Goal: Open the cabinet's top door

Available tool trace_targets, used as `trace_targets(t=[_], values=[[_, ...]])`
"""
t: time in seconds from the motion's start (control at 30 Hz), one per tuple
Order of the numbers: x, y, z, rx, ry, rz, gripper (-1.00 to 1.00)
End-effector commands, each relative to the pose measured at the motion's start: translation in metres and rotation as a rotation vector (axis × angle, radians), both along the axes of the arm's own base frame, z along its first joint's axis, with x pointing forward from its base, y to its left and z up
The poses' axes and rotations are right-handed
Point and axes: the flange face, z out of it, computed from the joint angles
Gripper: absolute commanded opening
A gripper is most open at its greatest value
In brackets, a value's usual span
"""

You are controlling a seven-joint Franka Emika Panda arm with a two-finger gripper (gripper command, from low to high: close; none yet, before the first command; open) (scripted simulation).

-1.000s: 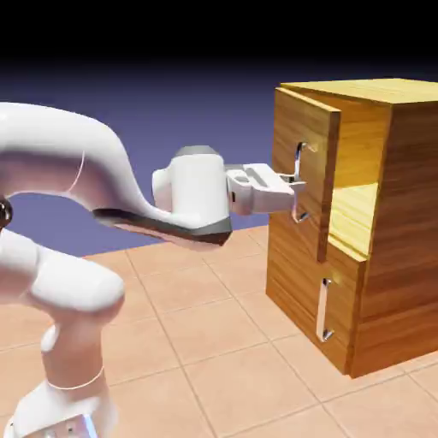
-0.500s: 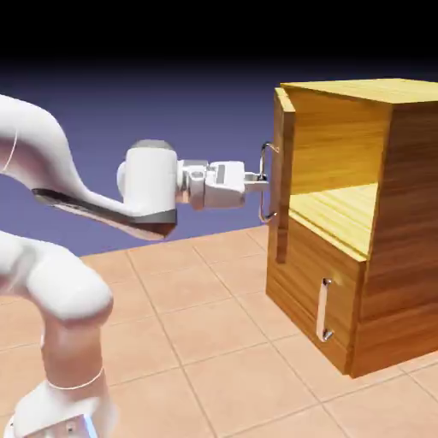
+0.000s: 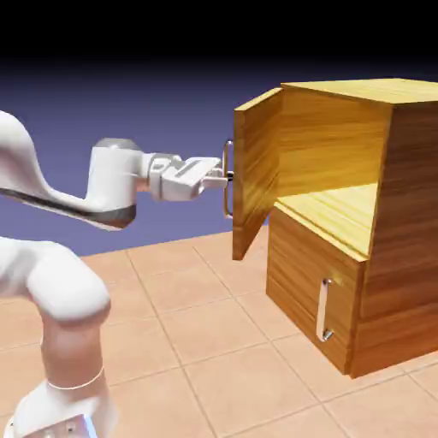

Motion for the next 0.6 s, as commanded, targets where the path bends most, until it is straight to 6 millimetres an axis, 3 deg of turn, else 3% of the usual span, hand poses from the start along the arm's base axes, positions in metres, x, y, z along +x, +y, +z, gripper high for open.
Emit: trace_targets(t=[0.0,0.3,0.57], values=[[-0.003,0.008,0.000,0.001,0.001,-0.025,-1.00],[-0.026,0.087,0.000,0.001,0.001,-0.257,-1.00],[-0.030,0.154,0.000,0.001,0.001,-0.446,-1.00]])
